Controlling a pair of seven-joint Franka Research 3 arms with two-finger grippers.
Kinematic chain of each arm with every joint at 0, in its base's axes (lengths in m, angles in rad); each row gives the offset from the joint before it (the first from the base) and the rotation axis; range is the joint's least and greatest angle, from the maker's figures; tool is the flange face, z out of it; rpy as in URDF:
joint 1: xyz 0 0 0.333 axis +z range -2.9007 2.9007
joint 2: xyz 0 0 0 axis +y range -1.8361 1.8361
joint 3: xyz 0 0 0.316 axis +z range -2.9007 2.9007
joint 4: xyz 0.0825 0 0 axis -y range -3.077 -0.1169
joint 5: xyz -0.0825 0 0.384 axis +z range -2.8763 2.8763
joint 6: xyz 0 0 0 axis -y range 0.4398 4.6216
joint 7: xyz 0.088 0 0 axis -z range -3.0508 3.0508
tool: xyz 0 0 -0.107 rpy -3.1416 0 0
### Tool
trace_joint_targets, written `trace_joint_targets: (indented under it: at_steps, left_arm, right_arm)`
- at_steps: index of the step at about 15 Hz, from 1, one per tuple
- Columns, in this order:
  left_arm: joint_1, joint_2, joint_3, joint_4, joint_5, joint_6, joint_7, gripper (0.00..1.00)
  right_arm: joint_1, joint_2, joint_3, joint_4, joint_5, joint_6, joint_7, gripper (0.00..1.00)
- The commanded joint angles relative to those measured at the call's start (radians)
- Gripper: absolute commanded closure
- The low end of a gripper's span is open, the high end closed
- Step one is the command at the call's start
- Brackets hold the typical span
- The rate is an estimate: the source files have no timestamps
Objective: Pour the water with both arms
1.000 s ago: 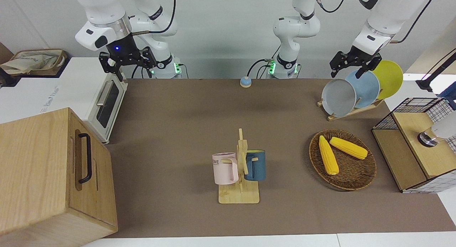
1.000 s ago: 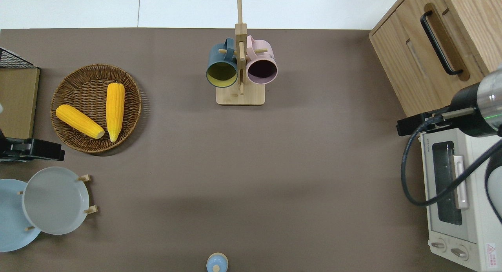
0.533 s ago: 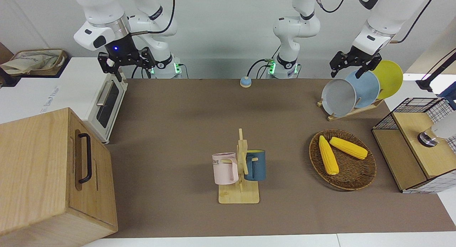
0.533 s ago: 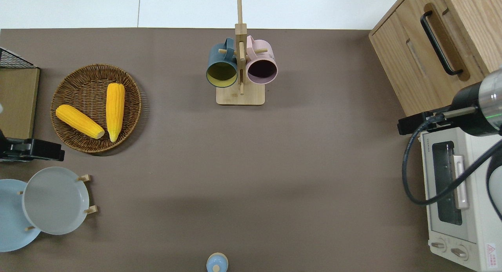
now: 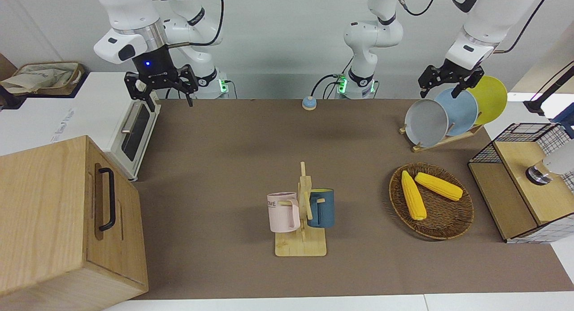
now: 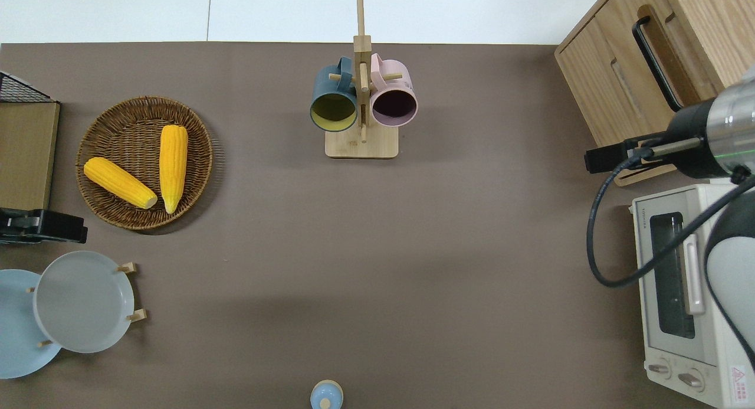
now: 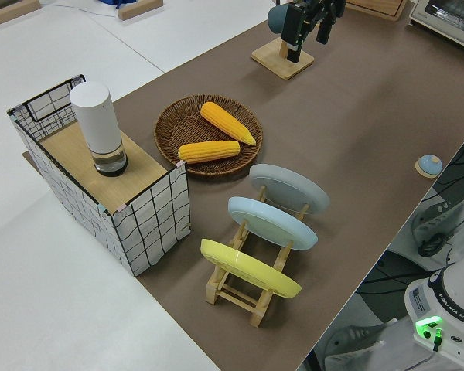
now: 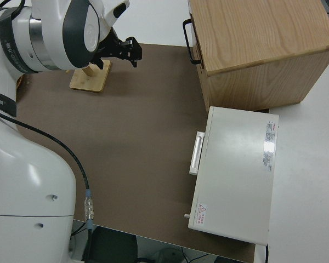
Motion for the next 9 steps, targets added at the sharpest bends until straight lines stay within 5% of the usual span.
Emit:
trace_joint_targets:
  at_steps: [1, 5, 9]
  left_arm:
    - [0.006, 0.007, 0.041, 0.012, 0.019, 0.003, 0.081, 0.00]
    - [0.004, 0.023, 0.131, 0.023, 0.019, 0.052, 0.193, 0.00]
    - [0.004, 0.035, 0.237, 0.024, 0.019, 0.096, 0.332, 0.00]
  right_arm:
    - [0.002, 0.040, 0.029, -0.028, 0.004, 0.122, -0.002, 0.013]
    - [0.011, 0.081, 0.068, -0.041, -0.003, 0.257, -0.004, 0.013]
    - [0.040, 0.094, 0.095, -0.117, -0.037, 0.424, -0.004, 0.013]
